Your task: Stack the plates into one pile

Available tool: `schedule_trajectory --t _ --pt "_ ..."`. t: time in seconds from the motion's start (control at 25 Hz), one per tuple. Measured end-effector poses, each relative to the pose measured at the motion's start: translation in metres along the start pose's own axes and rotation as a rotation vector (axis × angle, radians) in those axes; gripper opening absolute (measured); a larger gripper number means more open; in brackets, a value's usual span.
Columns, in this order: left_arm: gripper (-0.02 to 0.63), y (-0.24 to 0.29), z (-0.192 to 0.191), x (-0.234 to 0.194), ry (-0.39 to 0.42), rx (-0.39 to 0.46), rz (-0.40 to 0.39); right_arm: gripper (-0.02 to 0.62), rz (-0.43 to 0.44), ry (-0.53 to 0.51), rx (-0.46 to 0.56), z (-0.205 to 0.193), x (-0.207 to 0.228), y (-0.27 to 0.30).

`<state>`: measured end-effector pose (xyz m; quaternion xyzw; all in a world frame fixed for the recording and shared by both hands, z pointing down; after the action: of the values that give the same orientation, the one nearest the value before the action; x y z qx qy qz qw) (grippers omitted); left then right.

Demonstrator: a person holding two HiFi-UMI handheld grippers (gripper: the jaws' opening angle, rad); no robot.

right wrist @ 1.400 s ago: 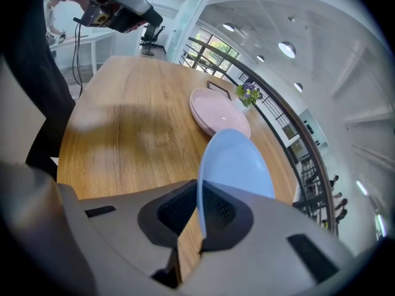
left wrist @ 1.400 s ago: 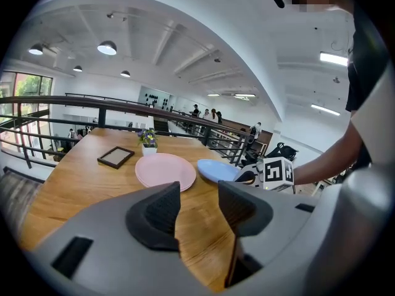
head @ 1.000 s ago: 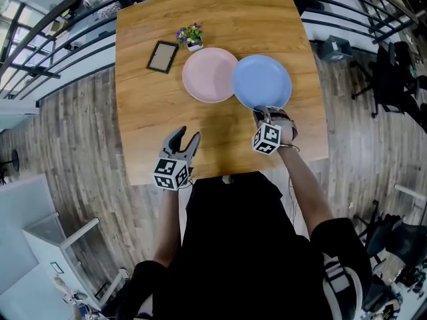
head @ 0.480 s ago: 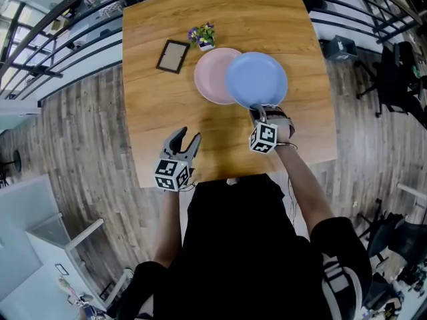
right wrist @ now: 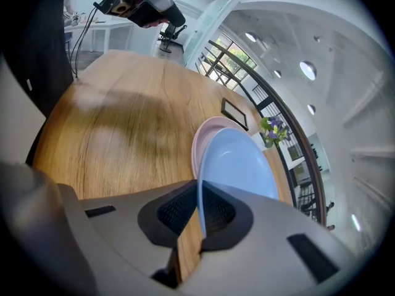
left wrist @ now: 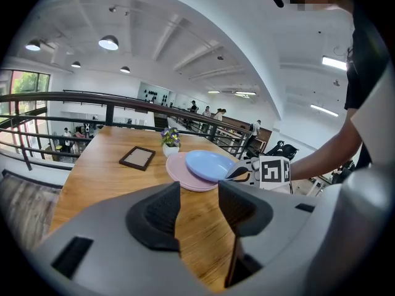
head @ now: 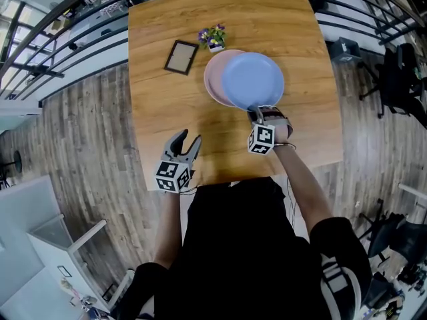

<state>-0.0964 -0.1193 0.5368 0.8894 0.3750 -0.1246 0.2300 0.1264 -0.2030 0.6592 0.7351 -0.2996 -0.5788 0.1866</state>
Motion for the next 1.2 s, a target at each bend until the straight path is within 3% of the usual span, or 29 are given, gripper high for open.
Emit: schedule_trajectory --t 0.52,1.08,1.2 --pt "0.212 -0.009 -0.004 -0.023 -0.017 -0.013 -0.020 0.024 0.021 -0.034 0.009 0.032 -0.014 0.019" --pt "0.212 -0.014 -0.007 -0.035 -0.017 -0.013 -0.038 0.037 -0.004 0.006 -0.013 0.050 -0.015 0.032" --pt "0.212 -0.017 -0.009 -0.036 -0.021 -0.017 -0.035 0.101 0.009 0.037 -0.019 0.051 -0.013 0.033"
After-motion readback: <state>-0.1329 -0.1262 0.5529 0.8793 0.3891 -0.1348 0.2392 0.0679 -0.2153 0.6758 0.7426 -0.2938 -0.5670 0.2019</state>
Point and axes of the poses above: the fingertips, and each gripper's own axes: y forward along the fingers, x to its right, z out of its top, the point moved 4 cm from there along -y, backward along the fingers, and after that the axes turned 15 degrees about -z, right-handed, at the moved point
